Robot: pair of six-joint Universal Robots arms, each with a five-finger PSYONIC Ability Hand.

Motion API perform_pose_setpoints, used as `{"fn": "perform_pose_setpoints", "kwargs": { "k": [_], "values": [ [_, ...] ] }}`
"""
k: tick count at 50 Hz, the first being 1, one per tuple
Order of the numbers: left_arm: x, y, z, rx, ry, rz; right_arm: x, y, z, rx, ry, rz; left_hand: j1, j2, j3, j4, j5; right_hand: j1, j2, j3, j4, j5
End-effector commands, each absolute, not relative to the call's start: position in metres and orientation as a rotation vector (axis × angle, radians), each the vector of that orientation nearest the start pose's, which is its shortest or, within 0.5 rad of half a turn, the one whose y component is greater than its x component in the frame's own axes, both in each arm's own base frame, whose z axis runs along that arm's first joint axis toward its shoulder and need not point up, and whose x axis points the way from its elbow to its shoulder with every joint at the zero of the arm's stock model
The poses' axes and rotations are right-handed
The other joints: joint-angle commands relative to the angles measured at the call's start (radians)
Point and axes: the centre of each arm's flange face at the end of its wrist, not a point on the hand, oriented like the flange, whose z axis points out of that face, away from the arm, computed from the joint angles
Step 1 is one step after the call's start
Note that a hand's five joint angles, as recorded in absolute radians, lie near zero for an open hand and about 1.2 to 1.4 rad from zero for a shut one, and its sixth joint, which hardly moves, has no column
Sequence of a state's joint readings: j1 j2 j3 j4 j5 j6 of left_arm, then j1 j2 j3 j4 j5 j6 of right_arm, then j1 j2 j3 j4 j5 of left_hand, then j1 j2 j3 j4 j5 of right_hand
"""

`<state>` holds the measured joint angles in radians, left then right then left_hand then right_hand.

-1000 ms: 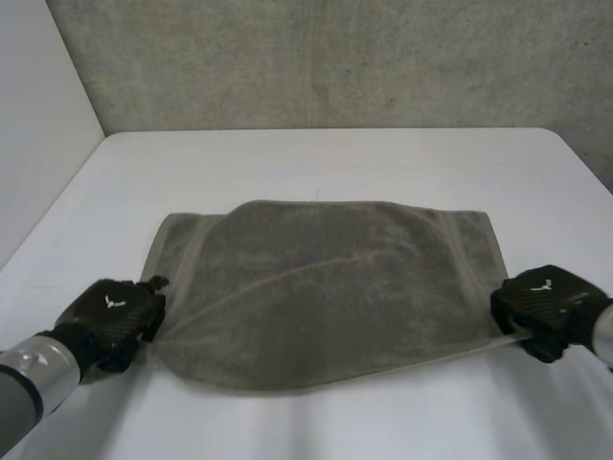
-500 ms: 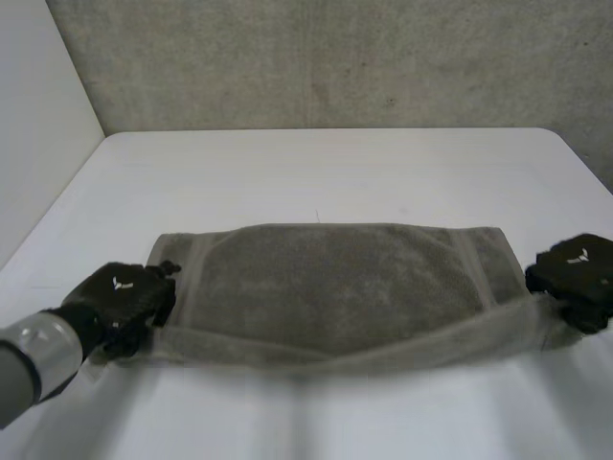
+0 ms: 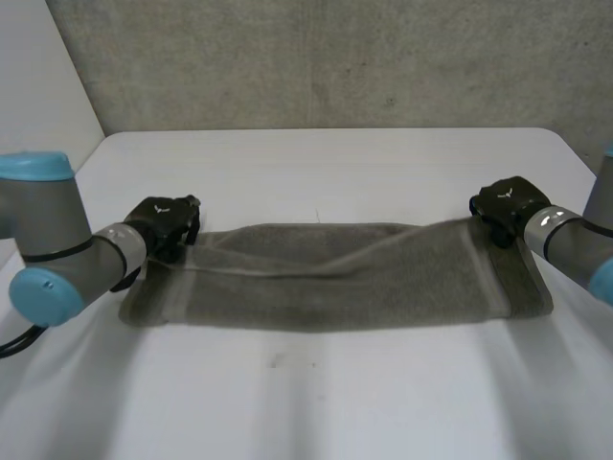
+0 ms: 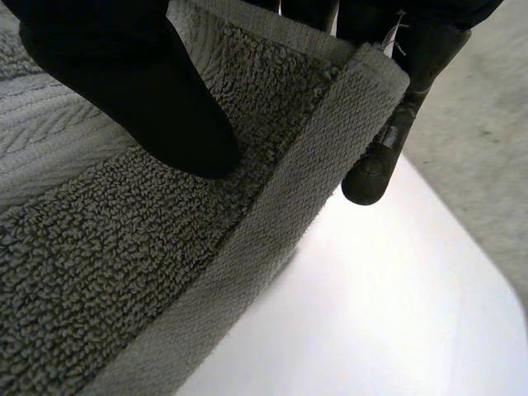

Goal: Fold the towel.

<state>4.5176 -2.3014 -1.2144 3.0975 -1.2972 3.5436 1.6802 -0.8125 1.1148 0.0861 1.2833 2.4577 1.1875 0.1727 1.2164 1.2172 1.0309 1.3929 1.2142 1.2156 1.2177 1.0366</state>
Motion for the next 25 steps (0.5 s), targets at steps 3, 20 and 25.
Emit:
{"fn": "perform_pose_setpoints", "kwargs": {
  "k": [3, 20, 25],
  "values": [
    [-0.241, -0.394, 0.133, 1.007, 2.468, -1.83, 0.205, -0.423, 0.146, -1.252, 2.326, -1.915, 0.209, 1.224, 0.18, 0.179, 0.191, 0.003, 0.182, 0.181, 0.179, 0.185],
    [-0.255, -0.402, 0.141, 0.921, 2.472, -1.914, 0.214, -0.428, 0.146, -1.267, 2.296, -1.942, -1.013, 0.002, -1.042, -1.043, -1.031, -1.218, -1.04, -1.041, -1.043, -1.037],
    [-0.255, -0.399, 0.168, 0.911, 2.418, -1.986, 0.214, -0.424, 0.177, -1.24, 2.245, -2.021, -1.013, 0.002, -1.042, -1.043, -1.031, -1.218, -1.04, -1.041, -1.043, -1.037]
  ]
}}
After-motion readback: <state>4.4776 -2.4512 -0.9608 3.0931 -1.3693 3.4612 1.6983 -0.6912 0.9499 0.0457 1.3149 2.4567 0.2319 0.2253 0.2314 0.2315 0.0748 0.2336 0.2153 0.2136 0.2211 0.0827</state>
